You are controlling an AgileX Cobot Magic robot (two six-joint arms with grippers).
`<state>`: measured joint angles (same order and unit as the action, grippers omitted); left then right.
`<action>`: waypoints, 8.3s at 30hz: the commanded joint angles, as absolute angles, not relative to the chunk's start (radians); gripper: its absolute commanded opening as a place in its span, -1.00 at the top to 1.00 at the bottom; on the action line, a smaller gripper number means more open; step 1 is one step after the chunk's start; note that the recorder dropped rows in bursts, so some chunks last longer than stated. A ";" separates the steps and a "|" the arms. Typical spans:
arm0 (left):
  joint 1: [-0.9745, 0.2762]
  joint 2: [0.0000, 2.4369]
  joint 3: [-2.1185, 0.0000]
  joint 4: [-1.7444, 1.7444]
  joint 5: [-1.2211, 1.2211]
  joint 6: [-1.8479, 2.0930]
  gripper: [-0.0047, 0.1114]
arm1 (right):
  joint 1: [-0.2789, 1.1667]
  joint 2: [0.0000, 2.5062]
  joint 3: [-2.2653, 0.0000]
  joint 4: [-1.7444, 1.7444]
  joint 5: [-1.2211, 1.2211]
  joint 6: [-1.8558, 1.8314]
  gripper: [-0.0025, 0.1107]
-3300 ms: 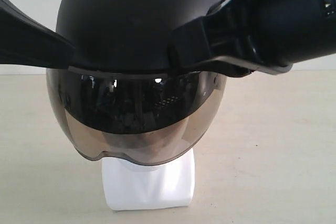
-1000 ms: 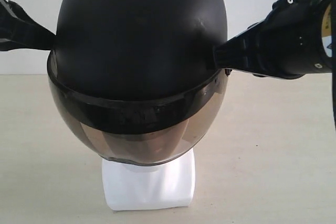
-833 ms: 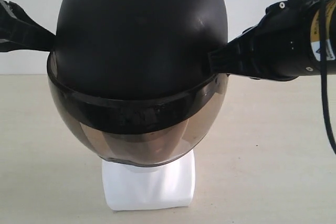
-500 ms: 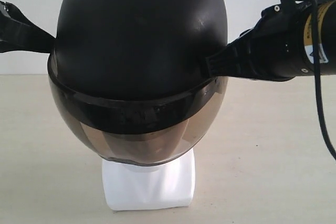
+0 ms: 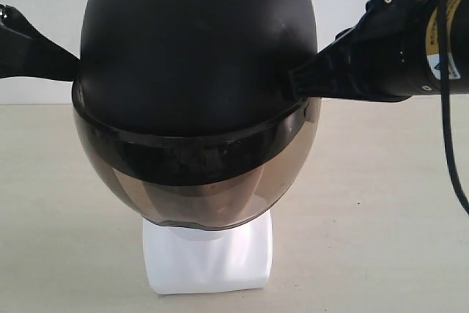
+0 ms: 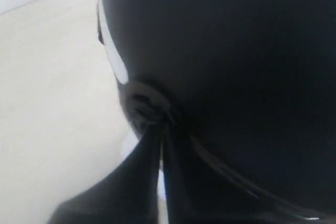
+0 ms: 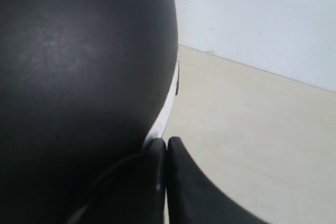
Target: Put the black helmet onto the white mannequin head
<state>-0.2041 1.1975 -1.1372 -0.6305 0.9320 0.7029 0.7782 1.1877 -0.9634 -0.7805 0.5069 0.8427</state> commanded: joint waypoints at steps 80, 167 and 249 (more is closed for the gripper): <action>-0.141 1.170 -1.138 -0.850 1.024 0.749 0.84 | 0.777 1.188 -0.970 -0.952 0.523 1.131 0.96; -0.095 0.000 0.000 -0.050 -0.052 -0.238 0.84 | 0.777 0.801 -0.970 -0.793 1.079 0.910 0.96; -0.021 0.000 0.000 -0.067 0.296 -0.007 0.84 | 0.110 0.000 0.000 0.083 0.089 0.042 0.96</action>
